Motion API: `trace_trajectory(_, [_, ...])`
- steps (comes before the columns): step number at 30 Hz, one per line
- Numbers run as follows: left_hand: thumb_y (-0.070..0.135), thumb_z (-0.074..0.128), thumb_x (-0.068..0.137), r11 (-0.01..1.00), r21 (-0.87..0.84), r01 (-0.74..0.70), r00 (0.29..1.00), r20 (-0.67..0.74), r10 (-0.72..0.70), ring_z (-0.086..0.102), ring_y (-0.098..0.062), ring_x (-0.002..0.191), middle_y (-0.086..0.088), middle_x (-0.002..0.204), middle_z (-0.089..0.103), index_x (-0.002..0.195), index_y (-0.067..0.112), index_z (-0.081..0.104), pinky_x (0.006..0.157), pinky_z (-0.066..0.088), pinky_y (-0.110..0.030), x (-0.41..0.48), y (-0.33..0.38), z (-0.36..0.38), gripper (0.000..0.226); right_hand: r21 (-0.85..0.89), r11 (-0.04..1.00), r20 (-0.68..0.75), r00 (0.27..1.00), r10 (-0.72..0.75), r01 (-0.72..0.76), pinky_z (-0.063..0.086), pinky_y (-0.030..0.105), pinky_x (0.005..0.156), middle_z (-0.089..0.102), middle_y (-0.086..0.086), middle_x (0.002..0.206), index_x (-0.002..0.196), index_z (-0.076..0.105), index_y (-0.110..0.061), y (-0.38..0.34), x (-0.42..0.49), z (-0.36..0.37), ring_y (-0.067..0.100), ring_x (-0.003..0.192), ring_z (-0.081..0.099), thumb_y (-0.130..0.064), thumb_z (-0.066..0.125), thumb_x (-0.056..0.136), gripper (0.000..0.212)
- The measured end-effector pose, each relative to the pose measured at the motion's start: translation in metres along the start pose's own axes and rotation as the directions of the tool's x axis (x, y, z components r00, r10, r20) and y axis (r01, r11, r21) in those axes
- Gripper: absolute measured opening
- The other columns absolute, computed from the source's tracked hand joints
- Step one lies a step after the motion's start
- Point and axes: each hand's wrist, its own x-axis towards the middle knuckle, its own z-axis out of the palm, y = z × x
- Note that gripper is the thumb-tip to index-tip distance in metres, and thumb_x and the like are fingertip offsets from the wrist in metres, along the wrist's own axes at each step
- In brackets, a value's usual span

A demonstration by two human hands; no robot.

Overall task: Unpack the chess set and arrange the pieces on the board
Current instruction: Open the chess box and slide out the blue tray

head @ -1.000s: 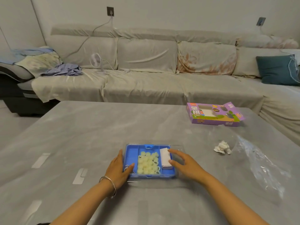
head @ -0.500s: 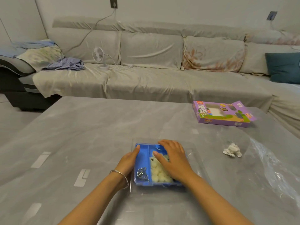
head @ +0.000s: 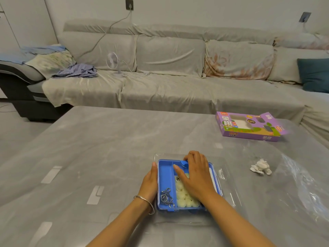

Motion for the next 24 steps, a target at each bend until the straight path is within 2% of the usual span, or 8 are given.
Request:
trace_trajectory(4, [0.053, 0.026, 0.094, 0.998, 0.053, 0.041, 0.999, -0.011, -0.04, 0.066, -0.019, 0.078, -0.006, 0.087, 0.07, 0.093, 0.017, 0.065, 0.064, 0.051, -0.028, 0.001, -0.004, -0.001, 0.054, 0.034, 0.999, -0.065, 0.998, -0.005, 0.007, 0.032, 0.024, 0.078, 0.04, -0.006, 0.086, 0.085, 0.041, -0.018, -0.005, 0.0, -0.002, 0.015, 0.082, 0.036, -0.068, 0.035, 0.084, 0.05])
trace_trajectory(7, [0.054, 0.026, 0.094, 0.995, 0.075, 0.069, 0.998, -0.015, -0.068, 0.067, -0.024, 0.078, -0.01, 0.087, 0.071, 0.094, 0.013, 0.066, 0.07, 0.055, -0.033, 0.004, -0.003, -0.003, 0.058, 0.037, 0.997, -0.107, 0.992, -0.06, 0.064, 0.034, 0.023, 0.077, 0.047, -0.005, 0.084, 0.085, 0.044, -0.018, -0.008, 0.005, -0.016, 0.014, 0.079, 0.041, -0.076, 0.038, 0.078, 0.059])
trace_trajectory(11, [0.06, 0.029, 0.092, 0.984, 0.066, 0.166, 0.986, 0.006, -0.166, 0.069, -0.033, 0.084, -0.018, 0.089, 0.071, 0.098, 0.007, 0.067, 0.082, 0.055, -0.047, 0.009, 0.001, -0.014, 0.065, -0.092, 0.983, 0.295, 0.947, -0.125, 0.158, 0.039, 0.023, 0.058, 0.052, -0.007, 0.071, 0.092, 0.039, -0.023, -0.013, 0.015, -0.053, 0.01, 0.062, 0.048, -0.073, 0.051, 0.072, 0.056])
trace_trajectory(13, [0.062, 0.032, 0.09, 0.969, 0.079, 0.234, 0.971, 0.03, -0.237, 0.069, -0.034, 0.085, -0.018, 0.089, 0.072, 0.099, 0.004, 0.067, 0.083, 0.054, -0.049, 0.01, 0.001, -0.02, 0.068, 0.026, 0.996, 0.416, 0.905, -0.087, 0.084, 0.046, 0.025, 0.063, 0.059, -0.009, 0.081, 0.098, 0.042, -0.029, -0.012, 0.018, -0.066, 0.01, 0.07, 0.056, -0.063, 0.063, 0.073, 0.047])
trace_trajectory(15, [0.059, 0.033, 0.092, 0.961, 0.081, 0.265, 0.961, 0.055, -0.27, 0.069, -0.034, 0.084, -0.018, 0.091, 0.071, 0.104, 0.003, 0.064, 0.081, 0.055, -0.046, 0.011, 0.001, -0.026, 0.066, 0.206, 0.978, 0.413, 0.909, -0.057, -0.032, 0.051, 0.023, 0.073, 0.063, -0.014, 0.089, 0.103, 0.052, -0.039, -0.008, 0.019, -0.077, 0.005, 0.083, 0.06, -0.053, 0.071, 0.071, 0.04])
trace_trajectory(19, [0.048, 0.033, 0.096, 0.949, -0.153, 0.275, 0.961, 0.033, -0.273, 0.069, -0.026, 0.062, -0.018, 0.104, 0.062, 0.099, 0.002, 0.053, 0.049, 0.056, -0.03, 0.014, 0.017, -0.04, 0.049, 0.571, 0.798, 0.174, 0.978, 0.113, -0.193, 0.052, 0.015, 0.067, 0.066, -0.009, 0.088, 0.096, 0.063, -0.039, -0.001, 0.025, -0.097, 0.004, 0.079, 0.061, -0.027, 0.075, 0.074, 0.028])
trace_trajectory(21, [0.048, 0.033, 0.095, 0.931, -0.257, 0.26, 0.963, -0.005, -0.27, 0.068, -0.021, 0.053, -0.015, 0.102, 0.06, 0.092, 0.005, 0.049, 0.041, 0.053, -0.027, 0.017, 0.026, -0.053, 0.047, 0.669, 0.697, 0.082, 0.958, 0.277, -0.258, 0.055, 0.017, 0.066, 0.066, -0.008, 0.09, 0.103, 0.062, -0.032, 0.003, 0.028, -0.102, 0.004, 0.08, 0.063, -0.026, 0.072, 0.078, 0.028])
trace_trajectory(24, [0.048, 0.035, 0.095, 0.914, -0.348, 0.21, 0.96, -0.106, -0.261, 0.065, -0.028, 0.067, -0.01, 0.093, 0.058, 0.103, 0.006, 0.046, 0.04, 0.053, -0.027, 0.02, 0.033, -0.073, 0.045, 0.78, 0.495, 0.141, 0.878, 0.457, -0.383, 0.057, 0.022, 0.057, 0.069, -0.004, 0.086, 0.114, 0.054, -0.027, 0.01, 0.026, -0.097, 0.006, 0.07, 0.069, -0.024, 0.068, 0.083, 0.034])
